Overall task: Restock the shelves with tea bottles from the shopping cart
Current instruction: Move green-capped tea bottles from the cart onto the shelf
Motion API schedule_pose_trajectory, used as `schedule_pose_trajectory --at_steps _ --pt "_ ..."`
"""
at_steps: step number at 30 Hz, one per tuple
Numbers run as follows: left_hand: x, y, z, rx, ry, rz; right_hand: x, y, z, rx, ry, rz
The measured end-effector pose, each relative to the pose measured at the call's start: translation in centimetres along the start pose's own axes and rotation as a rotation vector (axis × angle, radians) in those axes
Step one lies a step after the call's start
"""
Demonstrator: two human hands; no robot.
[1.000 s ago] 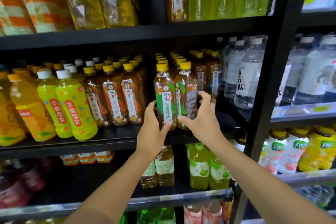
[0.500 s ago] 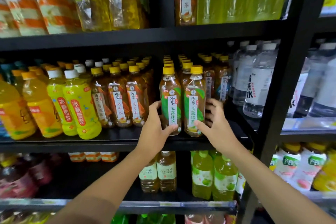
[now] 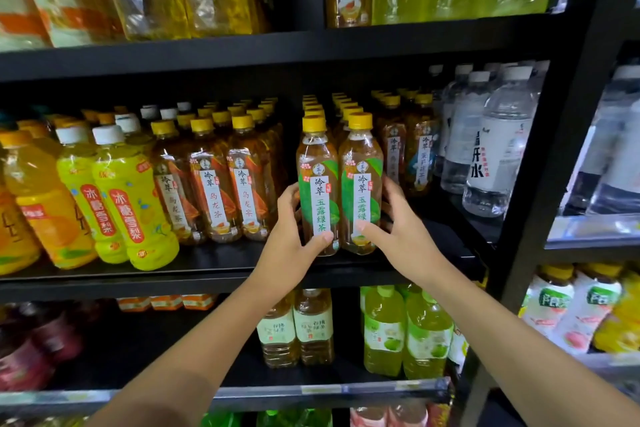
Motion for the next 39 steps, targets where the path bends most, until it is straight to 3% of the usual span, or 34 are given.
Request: schedule_pose_trajectory --at_steps 16,25,31,39 --pt "-0.4 -0.8 0.1 0.023 0.044 -0.029 0.1 -0.5 0.4 -0.022 0.024 0.010" --pt "-0.8 -1.1 1.1 0.290 0.028 -0.026 -0.3 -0.7 0.2 -0.178 0.021 0.042" --pt "-1.3 -0.6 1.4 0.292 0.010 -0.019 -1.7 -0.1 -0.3 -0.264 -0.009 0.120" --pt "-4.1 1.7 2.6 0.787 0.020 -0.069 -5.7 -0.9 -1.4 -0.539 0.053 0.219"
Point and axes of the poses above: each hand's wrist, its own x-axis towards the middle knuckle, its own y-axis out of the back of the hand, z = x × y, the point moved 4 cm from there along x, towards the middle knuckle, and after that the axes turned 7 degrees about -y, right-handed, at the moved point
